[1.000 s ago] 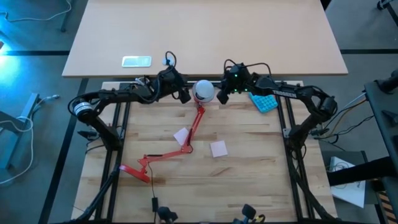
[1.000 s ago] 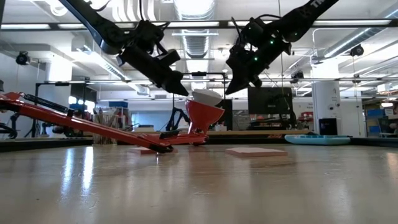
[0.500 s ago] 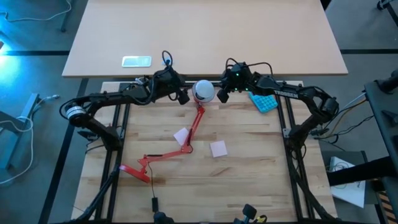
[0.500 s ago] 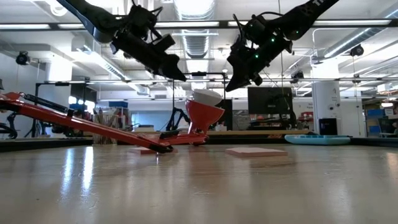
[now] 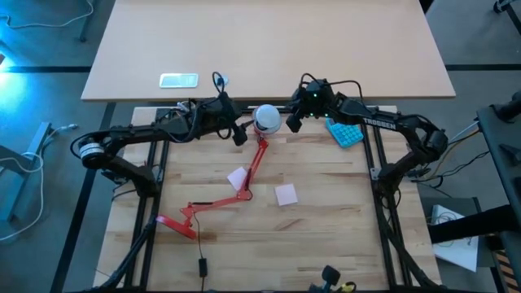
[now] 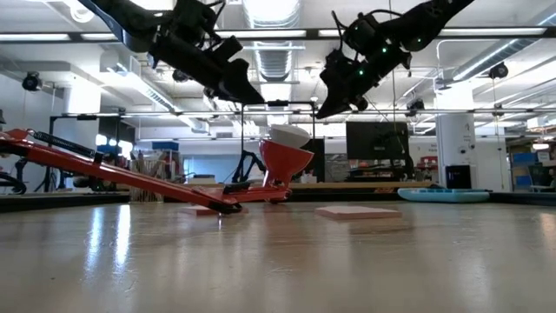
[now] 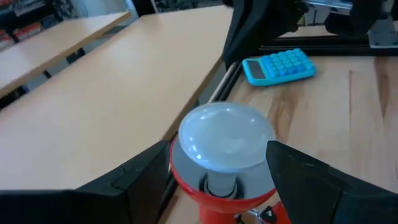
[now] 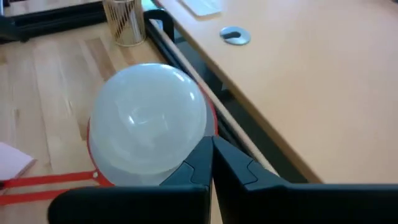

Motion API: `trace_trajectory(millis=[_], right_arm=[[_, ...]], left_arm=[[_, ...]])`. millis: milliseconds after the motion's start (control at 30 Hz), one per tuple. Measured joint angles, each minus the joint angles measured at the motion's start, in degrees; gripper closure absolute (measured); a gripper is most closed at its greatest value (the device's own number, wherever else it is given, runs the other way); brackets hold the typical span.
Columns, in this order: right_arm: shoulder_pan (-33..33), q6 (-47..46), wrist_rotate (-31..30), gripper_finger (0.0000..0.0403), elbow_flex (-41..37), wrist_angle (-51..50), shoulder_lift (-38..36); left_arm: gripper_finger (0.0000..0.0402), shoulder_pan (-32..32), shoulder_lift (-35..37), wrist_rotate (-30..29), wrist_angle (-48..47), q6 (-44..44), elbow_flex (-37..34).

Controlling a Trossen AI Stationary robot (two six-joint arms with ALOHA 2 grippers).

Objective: Screw lightbulb
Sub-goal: Insert the lightbulb into the red lamp

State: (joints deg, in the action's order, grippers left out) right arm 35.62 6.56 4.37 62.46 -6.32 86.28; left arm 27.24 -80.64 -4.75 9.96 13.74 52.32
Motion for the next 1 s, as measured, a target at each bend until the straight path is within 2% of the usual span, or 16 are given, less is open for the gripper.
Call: trace_trajectory(millis=[167,300,533,833,1000], right_arm=[[3.23,-2.51,0.15,0.0401,0.02,4.98,3.17],[3.9,-5.31,3.15,0.0401,0.06,8.85,7.53],[1.65,-5.17,3.75,0.0401,0.41,7.28,10.0],[-1.3,-2.77,3.91,0.0401,0.81,-4.61,7.74],[-0.65,-1.94,1.17,0.0401,0.81,-3.78,7.08]], left_arm=[[0.0143,0.04,-2.3,-0.11,2.99,-2.76,-1.98],[0.0143,-0.52,-5.91,-0.13,8.55,-3.92,-3.3],[0.0143,0.77,-10.58,-0.65,11.18,-3.71,-1.86],[0.0143,5.42,-10.07,-1.27,10.31,-2.09,-1.31],[0.0143,5.71,-9.64,-1.07,6.27,-2.02,-1.31]])
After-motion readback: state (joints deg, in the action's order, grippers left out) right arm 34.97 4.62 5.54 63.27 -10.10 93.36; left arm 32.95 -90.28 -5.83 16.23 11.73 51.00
